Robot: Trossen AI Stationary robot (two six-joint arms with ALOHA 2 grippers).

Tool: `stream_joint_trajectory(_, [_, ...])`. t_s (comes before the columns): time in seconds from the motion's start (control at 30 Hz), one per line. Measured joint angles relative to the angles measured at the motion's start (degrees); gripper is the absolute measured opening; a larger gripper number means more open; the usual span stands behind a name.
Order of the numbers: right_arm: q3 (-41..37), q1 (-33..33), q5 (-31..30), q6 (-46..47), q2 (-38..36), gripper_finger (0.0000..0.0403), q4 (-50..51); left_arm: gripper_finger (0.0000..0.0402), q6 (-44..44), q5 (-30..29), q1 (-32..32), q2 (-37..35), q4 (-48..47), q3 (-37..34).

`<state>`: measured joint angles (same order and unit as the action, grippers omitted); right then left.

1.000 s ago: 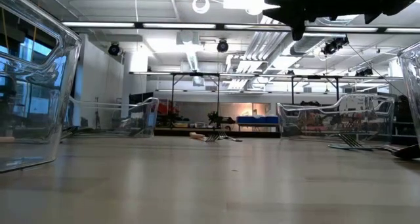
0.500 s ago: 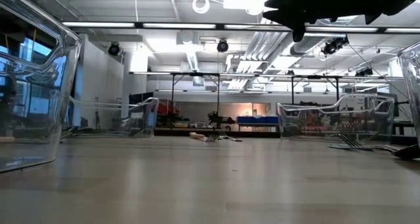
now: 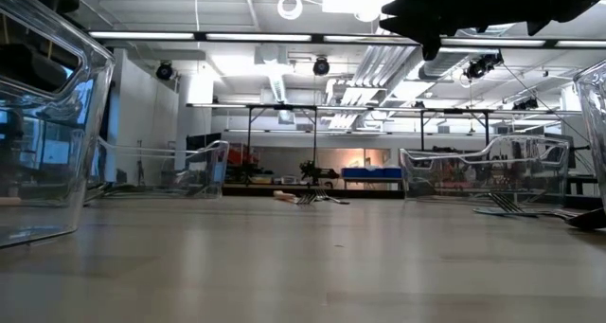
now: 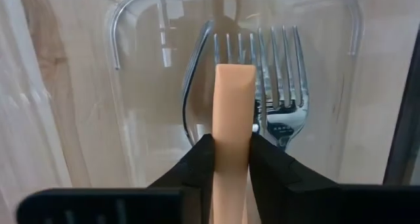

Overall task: Sort silverware by color (type)
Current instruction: Put the light orange fork into the bottom left transparent bin, then put the blue spoon into the top left transparent bin

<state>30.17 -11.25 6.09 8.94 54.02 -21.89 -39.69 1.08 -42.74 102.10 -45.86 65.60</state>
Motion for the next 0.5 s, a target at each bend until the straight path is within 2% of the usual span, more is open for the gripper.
stream_joint_trajectory(0.2, [0.00,0.00,0.00,-0.01,0.00,0.0124,0.00,0.0125,-1.04,0.04,0.02,0.15,0.56,0.00])
stream_joint_trajectory(0.5, [0.00,0.00,0.00,0.03,0.00,0.0124,-0.04,0.0178,-1.17,0.04,0.37,-1.44,1.07,-0.01])
